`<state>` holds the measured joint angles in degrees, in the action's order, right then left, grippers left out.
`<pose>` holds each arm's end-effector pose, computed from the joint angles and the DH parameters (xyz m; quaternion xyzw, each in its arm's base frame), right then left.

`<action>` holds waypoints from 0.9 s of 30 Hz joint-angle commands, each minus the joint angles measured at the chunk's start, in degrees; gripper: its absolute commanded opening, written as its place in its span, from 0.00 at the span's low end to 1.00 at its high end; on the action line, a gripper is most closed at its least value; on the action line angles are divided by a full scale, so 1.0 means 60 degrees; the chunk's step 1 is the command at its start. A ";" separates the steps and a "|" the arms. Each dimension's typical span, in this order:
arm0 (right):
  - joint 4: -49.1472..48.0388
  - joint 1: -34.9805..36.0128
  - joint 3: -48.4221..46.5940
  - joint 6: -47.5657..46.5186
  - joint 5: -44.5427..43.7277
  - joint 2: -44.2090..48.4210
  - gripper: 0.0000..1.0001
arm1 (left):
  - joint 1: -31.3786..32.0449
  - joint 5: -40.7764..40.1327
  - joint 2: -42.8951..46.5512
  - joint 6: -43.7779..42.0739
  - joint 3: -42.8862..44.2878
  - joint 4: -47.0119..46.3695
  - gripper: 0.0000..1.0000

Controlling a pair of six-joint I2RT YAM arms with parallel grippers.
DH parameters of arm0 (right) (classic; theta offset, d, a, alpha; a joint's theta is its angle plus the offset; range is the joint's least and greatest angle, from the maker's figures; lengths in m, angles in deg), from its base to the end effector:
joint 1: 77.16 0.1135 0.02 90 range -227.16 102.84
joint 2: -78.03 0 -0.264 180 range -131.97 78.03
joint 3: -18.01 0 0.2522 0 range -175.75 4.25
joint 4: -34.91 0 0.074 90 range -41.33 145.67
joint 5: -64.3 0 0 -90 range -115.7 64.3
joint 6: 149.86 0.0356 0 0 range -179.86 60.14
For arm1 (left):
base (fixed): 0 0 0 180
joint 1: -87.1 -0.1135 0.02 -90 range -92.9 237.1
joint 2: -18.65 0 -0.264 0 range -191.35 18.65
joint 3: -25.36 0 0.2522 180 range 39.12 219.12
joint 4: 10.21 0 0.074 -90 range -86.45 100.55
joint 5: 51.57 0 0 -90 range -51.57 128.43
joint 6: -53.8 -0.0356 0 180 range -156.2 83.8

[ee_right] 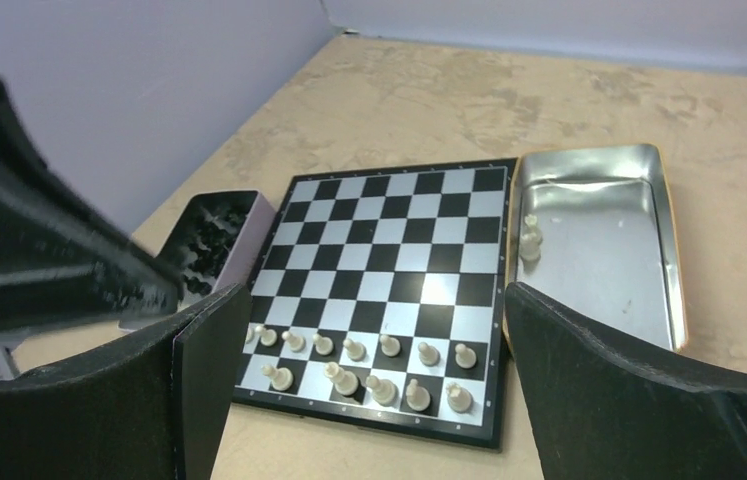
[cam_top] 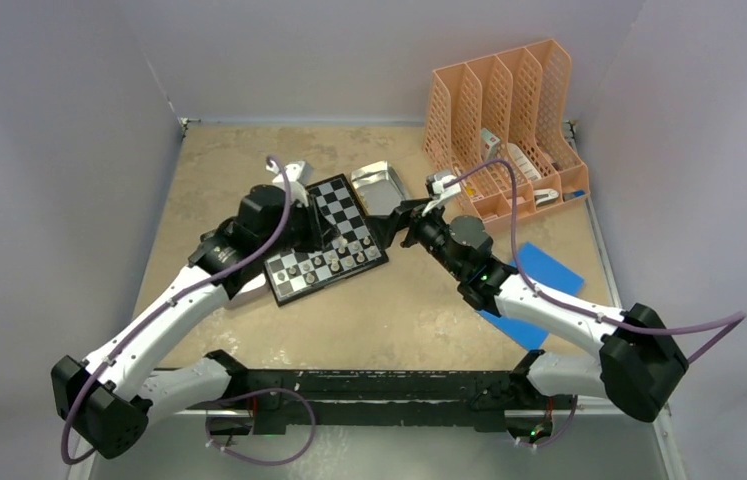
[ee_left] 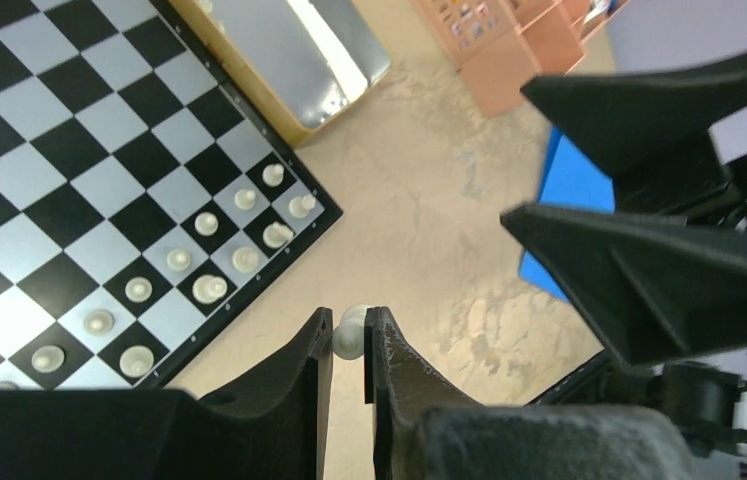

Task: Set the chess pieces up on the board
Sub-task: Place the chess piece on the chessboard.

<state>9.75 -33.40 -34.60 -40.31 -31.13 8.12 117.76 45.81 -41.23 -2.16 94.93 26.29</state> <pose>0.2035 0.1902 0.3014 -0.1027 0.6491 0.3687 0.6574 0.1987 -0.1231 0.3350 0.0086 0.8506 -0.3261 0.4123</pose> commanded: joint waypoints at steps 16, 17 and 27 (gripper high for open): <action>-0.0042 -0.0714 0.0104 0.0788 -0.0752 0.0216 0.99 | 0.2069 -0.4695 -0.0934 0.0529 -0.1966 -0.0296 0.03; -0.0034 -0.0717 0.0103 0.0770 -0.0750 0.0199 0.99 | 0.2069 -0.4768 -0.0967 0.0538 -0.2075 -0.0404 0.03; -0.0030 -0.0718 0.0074 0.0687 -0.0734 0.0094 0.99 | 0.2080 -0.5526 -0.1677 0.0345 -0.2564 -0.1276 0.03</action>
<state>12.09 -37.50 -33.83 -36.31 -34.34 8.23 129.93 16.11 -49.99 0.20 79.59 23.89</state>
